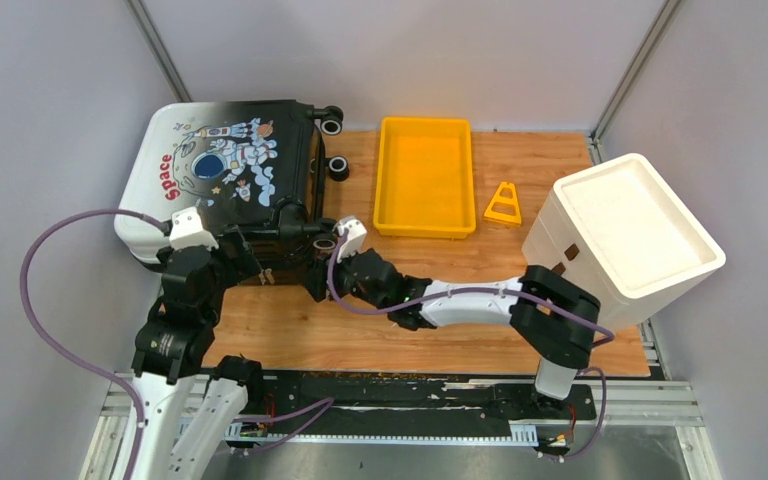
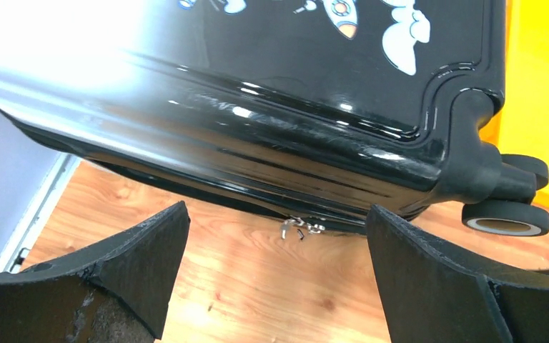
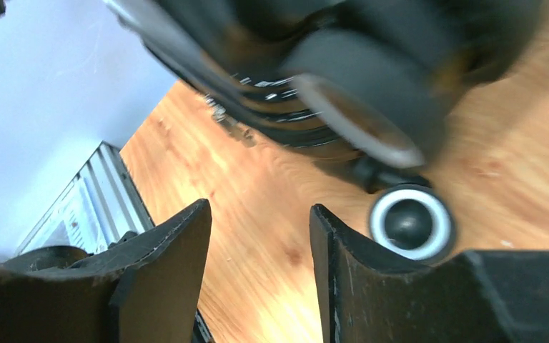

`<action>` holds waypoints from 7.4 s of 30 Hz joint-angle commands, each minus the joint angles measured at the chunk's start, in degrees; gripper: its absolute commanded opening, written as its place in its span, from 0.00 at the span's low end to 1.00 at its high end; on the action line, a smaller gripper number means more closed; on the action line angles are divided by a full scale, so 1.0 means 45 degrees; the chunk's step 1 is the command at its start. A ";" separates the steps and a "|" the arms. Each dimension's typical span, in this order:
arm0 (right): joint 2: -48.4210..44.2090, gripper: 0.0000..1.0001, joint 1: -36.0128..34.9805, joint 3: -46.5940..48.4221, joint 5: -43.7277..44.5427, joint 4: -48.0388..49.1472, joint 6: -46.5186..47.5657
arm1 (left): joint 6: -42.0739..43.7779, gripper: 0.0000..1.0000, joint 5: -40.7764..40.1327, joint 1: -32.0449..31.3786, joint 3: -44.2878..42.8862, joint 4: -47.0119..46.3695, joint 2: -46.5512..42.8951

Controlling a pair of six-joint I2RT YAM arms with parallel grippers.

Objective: Open, take out, and arrange the luggage

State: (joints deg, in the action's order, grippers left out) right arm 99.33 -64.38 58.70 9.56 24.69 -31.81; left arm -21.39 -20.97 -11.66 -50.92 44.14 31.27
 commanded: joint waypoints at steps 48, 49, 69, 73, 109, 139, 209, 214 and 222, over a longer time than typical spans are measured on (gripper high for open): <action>0.1708 0.49 0.2289 0.1946 0.3151 0.3622 0.4098 | 0.0544 1.00 -0.2310 -0.0045 0.0592 -0.0990 -0.2068; 0.1698 0.48 0.2353 0.1955 0.3254 0.3616 0.4100 | 0.0536 1.00 -0.2301 -0.0045 0.0592 -0.0998 -0.2066; 0.0863 0.49 0.0444 0.0395 0.3675 0.3120 0.1815 | 0.0534 1.00 -0.2287 -0.0038 0.0602 -0.1004 -0.2141; 0.1695 0.48 -0.0406 0.0222 0.3873 0.4601 0.2363 | 0.0535 1.00 -0.2330 -0.0040 0.0611 -0.1000 -0.2172; 0.7462 0.29 -0.1641 0.4798 0.5865 0.7017 0.5596 | 0.0533 1.00 -0.2105 -0.0045 0.0631 -0.1002 -0.2157; 0.5808 0.00 -0.1466 0.0876 0.6311 1.1145 0.8305 | 0.0688 1.00 -0.2162 -0.0030 0.0707 -0.1096 -0.2061; 0.5478 0.00 -0.0020 -0.1308 0.2131 1.3441 0.8654 | 0.0798 1.00 -0.1613 -0.0045 0.0763 -0.1123 -0.2082; 0.5314 0.24 -0.0010 -0.1563 0.0488 1.3439 0.7660 | 0.0807 1.00 -0.1592 -0.0046 0.0766 -0.1130 -0.2061; 0.6349 0.47 -0.0324 -0.0398 0.0929 1.2910 0.6676 | 0.0788 1.00 -0.1706 -0.0046 0.0768 -0.1109 -0.2085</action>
State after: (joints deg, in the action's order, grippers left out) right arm 126.37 -64.86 53.39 13.91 81.30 1.56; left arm -18.92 -28.42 -11.66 -47.51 40.91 21.78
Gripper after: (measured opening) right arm 0.442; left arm 0.998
